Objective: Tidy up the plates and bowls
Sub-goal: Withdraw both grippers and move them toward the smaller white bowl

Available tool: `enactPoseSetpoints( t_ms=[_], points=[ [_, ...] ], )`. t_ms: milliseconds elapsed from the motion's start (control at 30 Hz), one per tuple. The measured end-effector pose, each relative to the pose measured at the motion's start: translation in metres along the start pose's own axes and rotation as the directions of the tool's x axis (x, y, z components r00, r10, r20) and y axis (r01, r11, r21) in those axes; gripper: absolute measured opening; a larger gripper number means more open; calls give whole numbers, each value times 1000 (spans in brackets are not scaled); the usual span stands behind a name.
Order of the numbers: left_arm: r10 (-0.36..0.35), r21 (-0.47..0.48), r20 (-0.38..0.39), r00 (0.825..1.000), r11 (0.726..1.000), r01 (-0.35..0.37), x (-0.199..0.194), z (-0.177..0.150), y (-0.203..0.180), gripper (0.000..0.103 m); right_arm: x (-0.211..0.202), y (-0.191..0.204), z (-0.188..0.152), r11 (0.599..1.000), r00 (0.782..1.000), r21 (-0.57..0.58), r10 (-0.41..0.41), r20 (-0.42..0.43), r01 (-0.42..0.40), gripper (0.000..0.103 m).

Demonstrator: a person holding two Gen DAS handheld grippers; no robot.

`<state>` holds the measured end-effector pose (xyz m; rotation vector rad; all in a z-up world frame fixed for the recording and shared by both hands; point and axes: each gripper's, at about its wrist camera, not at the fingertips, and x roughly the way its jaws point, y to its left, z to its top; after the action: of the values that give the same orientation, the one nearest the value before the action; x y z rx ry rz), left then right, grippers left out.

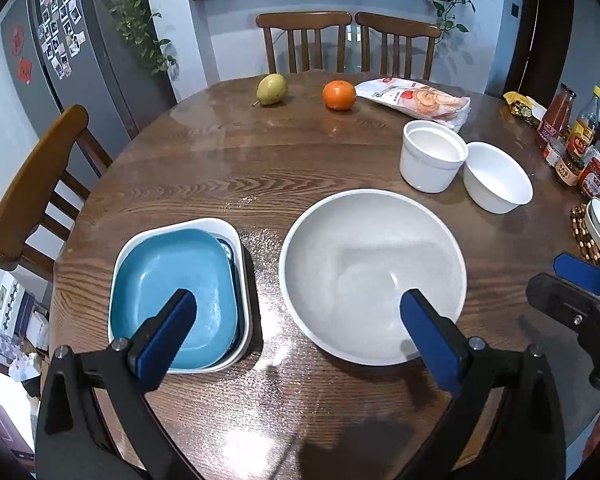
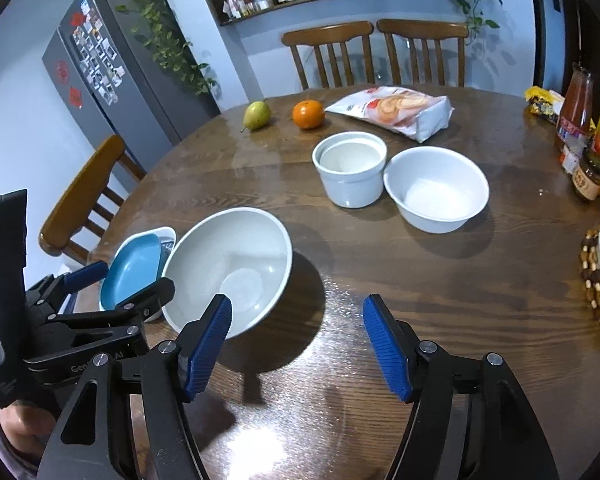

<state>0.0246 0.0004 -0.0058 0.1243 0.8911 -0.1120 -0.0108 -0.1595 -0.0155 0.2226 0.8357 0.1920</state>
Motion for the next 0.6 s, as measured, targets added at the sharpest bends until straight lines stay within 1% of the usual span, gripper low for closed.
enactPoseSetpoints(
  t_ms=[500,533,600],
  points=[
    [-2,35,79,997,999,-1,-23,1,-19,102,-33,-22,0,1000,997,-26,-12,72,14,70],
    [-5,39,84,996,999,2,-24,2,-22,102,-35,-23,0,1000,997,-27,-13,73,15,71],
    [-11,42,90,996,999,7,-26,2,-24,102,-38,-25,1,999,997,-34,-20,77,23,76]
  ],
)
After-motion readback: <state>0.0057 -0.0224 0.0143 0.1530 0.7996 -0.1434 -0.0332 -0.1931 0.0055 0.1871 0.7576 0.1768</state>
